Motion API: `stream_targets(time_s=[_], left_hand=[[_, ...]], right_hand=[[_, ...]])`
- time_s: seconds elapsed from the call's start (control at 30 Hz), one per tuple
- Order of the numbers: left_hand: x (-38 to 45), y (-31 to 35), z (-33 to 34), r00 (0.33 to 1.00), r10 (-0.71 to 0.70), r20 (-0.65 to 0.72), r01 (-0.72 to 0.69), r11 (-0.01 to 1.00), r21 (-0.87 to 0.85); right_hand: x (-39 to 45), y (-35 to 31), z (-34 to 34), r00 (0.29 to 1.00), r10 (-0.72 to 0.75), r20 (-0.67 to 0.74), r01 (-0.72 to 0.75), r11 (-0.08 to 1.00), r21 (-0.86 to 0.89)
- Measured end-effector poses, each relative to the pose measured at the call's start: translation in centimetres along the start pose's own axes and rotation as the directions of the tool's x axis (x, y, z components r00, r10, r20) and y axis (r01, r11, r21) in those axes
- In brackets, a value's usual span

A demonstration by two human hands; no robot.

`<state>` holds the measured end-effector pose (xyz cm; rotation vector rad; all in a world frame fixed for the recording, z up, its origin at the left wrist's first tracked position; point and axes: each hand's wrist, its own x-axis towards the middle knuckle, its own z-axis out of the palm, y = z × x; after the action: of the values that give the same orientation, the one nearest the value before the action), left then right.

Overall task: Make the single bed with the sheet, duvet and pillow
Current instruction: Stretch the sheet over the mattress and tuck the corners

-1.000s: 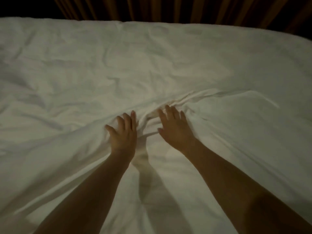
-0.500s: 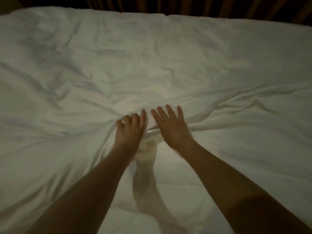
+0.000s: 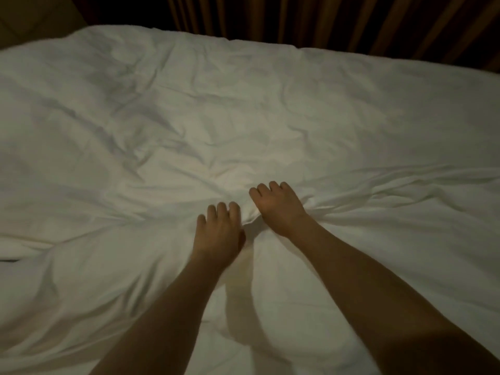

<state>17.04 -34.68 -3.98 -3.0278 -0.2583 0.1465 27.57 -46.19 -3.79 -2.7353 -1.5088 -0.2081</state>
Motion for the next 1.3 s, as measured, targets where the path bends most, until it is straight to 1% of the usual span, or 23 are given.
stream_targets(time_s=[0.03, 0.1, 0.2, 0.33, 0.37, 0.4, 0.43, 0.5, 0.53, 0.6, 0.63, 0.7, 0.73, 0.8, 0.83, 0.87, 0.9, 0.97, 1.0, 1.07, 1.13, 1.23, 1.3], left_hand=[[-1.3, -0.4, 0.4, 1.000, 0.000, 0.003, 0.000, 0.999, 0.052], [-2.0, -1.8, 1.5, 0.996, -0.016, -0.087, 0.029, 0.988, 0.152], [1.1, -4.6, 1.4, 0.982, -0.010, -0.189, 0.054, 0.972, 0.227], [5.8, -7.4, -2.2, 0.987, -0.060, -0.151, 0.091, 0.973, 0.211], [7.0, -8.1, -3.5, 0.993, -0.065, -0.095, 0.081, 0.982, 0.170], [8.4, -8.9, -4.6, 0.997, -0.072, 0.000, 0.071, 0.990, 0.121], [10.0, -9.9, -5.7, 0.998, -0.058, 0.037, 0.054, 0.994, 0.091], [13.5, -11.2, -8.7, 0.992, -0.098, 0.075, 0.095, 0.995, 0.043], [15.2, -11.7, -10.1, 0.992, -0.117, 0.056, 0.115, 0.993, 0.034], [18.4, -12.2, -11.8, 0.987, -0.150, 0.056, 0.152, 0.988, -0.022], [19.8, -12.1, -12.5, 0.986, -0.152, 0.073, 0.156, 0.987, -0.048], [21.5, -12.4, -13.1, 0.971, -0.128, 0.200, 0.146, 0.986, -0.076], [21.9, -12.8, -12.5, 0.937, -0.106, 0.332, 0.142, 0.986, -0.086], [21.2, -13.8, -9.5, 0.805, -0.093, 0.586, 0.103, 0.995, 0.017], [20.5, -14.4, -7.8, 0.771, -0.125, 0.624, 0.070, 0.991, 0.113], [20.1, -15.2, -6.4, 0.798, -0.123, 0.591, 0.041, 0.988, 0.150], [20.3, -15.7, -5.9, 0.855, -0.110, 0.508, 0.068, 0.993, 0.101], [22.5, -15.7, -6.7, 0.964, -0.098, 0.246, 0.102, 0.995, -0.001], [24.0, -15.2, -7.2, 0.987, -0.096, 0.128, 0.094, 0.995, 0.019], [26.4, -13.2, -7.9, 0.997, -0.077, 0.013, 0.076, 0.994, 0.076], [27.3, -11.7, -6.6, 0.999, -0.032, -0.016, 0.034, 0.994, 0.102], [26.5, -11.7, -1.3, 0.998, -0.036, 0.057, 0.026, 0.985, 0.170], [26.0, -12.1, 1.8, 0.999, -0.006, 0.044, -0.003, 0.979, 0.202]], right_hand=[[0.0, 0.0, 0.0, 1.000, -0.003, -0.003, 0.003, 1.000, -0.003], [-0.2, -0.2, 0.2, 1.000, -0.008, -0.001, 0.008, 1.000, -0.021], [1.2, 0.3, 0.0, 0.999, -0.021, -0.029, 0.020, 0.999, -0.049], [3.8, 0.7, -1.3, 0.995, 0.102, 0.021, -0.100, 0.990, -0.101], [4.9, 1.1, -1.9, 0.991, 0.107, 0.084, -0.099, 0.990, -0.101], [5.9, 1.9, -2.8, 0.973, 0.103, 0.208, -0.086, 0.992, -0.090], [6.9, 3.3, -4.1, 0.940, 0.103, 0.325, -0.096, 0.995, -0.039], [9.1, 6.7, -7.1, 0.884, 0.161, 0.438, -0.174, 0.985, -0.011], [10.0, 8.2, -8.6, 0.885, 0.200, 0.422, -0.189, 0.980, -0.067], [11.7, 10.2, -10.0, 0.919, 0.254, 0.302, -0.189, 0.955, -0.227], [12.4, 10.5, -9.8, 0.924, 0.286, 0.252, -0.224, 0.942, -0.250], [13.5, 10.2, -8.1, 0.874, 0.442, 0.201, -0.398, 0.889, -0.225], [13.6, 9.8, -6.6, 0.842, 0.485, 0.236, -0.439, 0.871, -0.222], [13.1, 7.8, -3.0, 0.830, 0.464, 0.311, -0.408, 0.884, -0.230], [13.0, 6.7, -2.2, 0.836, 0.403, 0.371, -0.346, 0.914, -0.214], [13.1, 6.4, -1.3, 0.848, 0.373, 0.377, -0.315, 0.926, -0.209], [13.6, 6.8, -0.6, 0.870, 0.390, 0.300, -0.326, 0.914, -0.243], [14.9, 8.7, -0.8, 0.874, 0.456, 0.167, -0.411, 0.878, -0.247], [15.7, 10.3, -0.9, 0.844, 0.517, 0.144, -0.479, 0.847, -0.231], [16.8, 13.4, -0.6, 0.790, 0.613, -0.002, -0.602, 0.775, -0.194], [16.7, 14.4, 0.9, 0.744, 0.659, -0.113, -0.664, 0.710, -0.234], [16.0, 12.0, 4.9, 0.748, 0.663, 0.030, -0.639, 0.732, -0.234], [15.6, 10.9, 7.4, 0.751, 0.648, 0.127, -0.611, 0.754, -0.241]])
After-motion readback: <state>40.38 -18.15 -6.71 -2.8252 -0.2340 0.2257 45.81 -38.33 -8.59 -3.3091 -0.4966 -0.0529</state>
